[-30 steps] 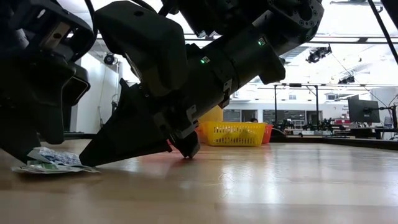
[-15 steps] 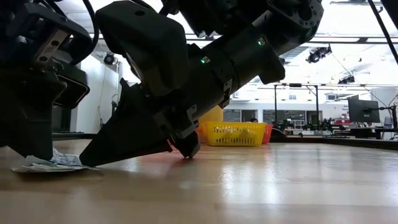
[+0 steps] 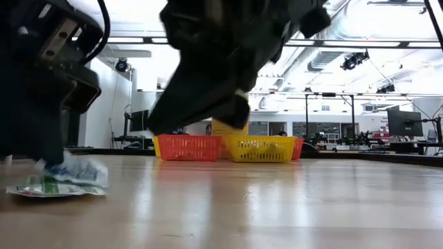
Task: Pick & Place First Aid Supplies
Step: Put the blue alcohol pad into the top yellow basket
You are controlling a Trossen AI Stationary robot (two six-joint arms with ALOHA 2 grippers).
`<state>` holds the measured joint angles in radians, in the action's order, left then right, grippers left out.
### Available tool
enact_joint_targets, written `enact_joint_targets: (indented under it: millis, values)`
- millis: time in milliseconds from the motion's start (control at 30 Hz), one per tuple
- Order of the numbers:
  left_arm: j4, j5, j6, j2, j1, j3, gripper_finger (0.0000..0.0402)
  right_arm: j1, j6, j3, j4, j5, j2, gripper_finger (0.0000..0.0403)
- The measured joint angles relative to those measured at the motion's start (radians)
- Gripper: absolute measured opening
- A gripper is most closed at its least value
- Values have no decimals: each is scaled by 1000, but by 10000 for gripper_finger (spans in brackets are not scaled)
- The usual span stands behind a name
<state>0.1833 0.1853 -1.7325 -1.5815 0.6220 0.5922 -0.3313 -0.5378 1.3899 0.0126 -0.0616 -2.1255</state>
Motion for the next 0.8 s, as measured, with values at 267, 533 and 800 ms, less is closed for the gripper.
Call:
enact_joint_targets:
  millis: [267,533,800]
  values:
    - [-7,103,27,89,0,0,0,-4,5,2,-242,-31,145,0]
    - [-29,324,82,184,0,2,0,-16,23,2,-428,36,221,0]
    - [-120,546,176,249,-70,20,0,-16,48,-8,-537,78,222,0]
